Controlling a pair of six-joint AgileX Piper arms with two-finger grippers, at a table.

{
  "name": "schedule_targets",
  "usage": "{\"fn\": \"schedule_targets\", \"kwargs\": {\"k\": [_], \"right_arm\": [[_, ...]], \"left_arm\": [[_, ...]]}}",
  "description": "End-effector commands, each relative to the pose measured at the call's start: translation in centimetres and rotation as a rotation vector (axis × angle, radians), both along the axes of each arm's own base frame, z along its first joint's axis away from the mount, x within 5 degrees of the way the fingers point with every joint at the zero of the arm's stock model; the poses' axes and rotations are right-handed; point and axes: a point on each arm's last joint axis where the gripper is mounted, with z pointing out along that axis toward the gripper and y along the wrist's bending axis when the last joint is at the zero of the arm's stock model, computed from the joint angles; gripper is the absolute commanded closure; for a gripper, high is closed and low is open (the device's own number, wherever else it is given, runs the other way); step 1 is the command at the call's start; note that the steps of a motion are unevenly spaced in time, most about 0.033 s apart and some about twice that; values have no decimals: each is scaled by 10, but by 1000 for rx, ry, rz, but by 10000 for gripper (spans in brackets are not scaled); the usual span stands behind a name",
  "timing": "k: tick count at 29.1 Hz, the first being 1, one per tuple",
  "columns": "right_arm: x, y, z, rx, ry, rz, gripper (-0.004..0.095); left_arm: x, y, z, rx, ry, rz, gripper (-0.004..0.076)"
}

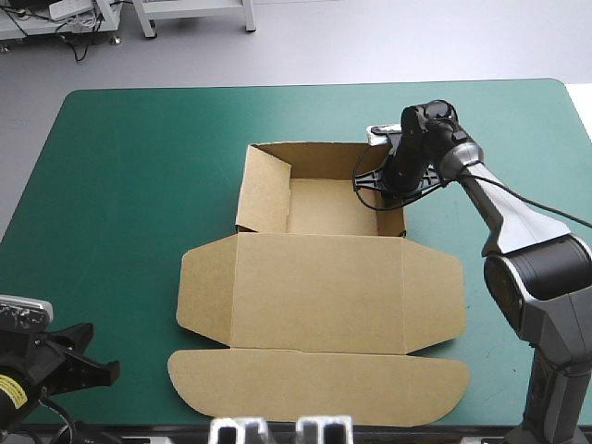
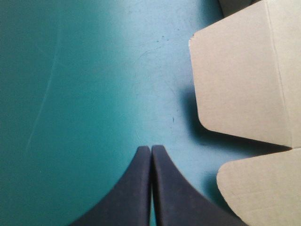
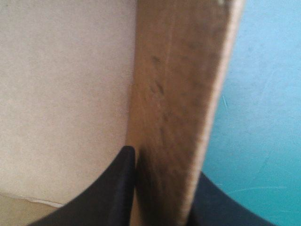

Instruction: Fold the box

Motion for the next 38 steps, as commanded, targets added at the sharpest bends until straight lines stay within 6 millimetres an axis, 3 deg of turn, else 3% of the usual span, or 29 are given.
{"fn": "schedule_targets", "kwargs": {"k": [1, 6, 11, 16, 21, 27, 31, 33, 34, 38], "right_arm": [[-8, -5, 30, 3, -63, 12, 929], [-9, -18, 41, -56, -111, -11, 923], [-11, -60, 67, -47, -171, -105, 923], [-18, -125, 94, -63, -239, -227, 923], [-31, -202, 106, -144, -269, -363, 923], [-47, -284, 100, -263, -240, -544, 923], [-45, -310, 84, -303, -207, -470, 909], [-41, -316, 76, -316, -197, -462, 860], [-37, -320, 68, -336, -179, -462, 749], [-32, -325, 57, -359, -150, -446, 550]], "left_arm": [[4, 0, -10, -9, -50, 12, 734], [6, 4, -37, -15, -48, 75, 734], [3, 6, -61, 4, -27, 82, 734], [-1, 10, -57, 18, -79, 91, 734], [-1, 11, -58, 21, -79, 92, 734], [-1, 11, -58, 21, -79, 92, 734], [-1, 11, -58, 21, -79, 92, 734], [-1, 11, -58, 21, -79, 92, 734], [-1, 11, -58, 23, -79, 90, 734], [-1, 11, -58, 24, -79, 89, 734]]}}
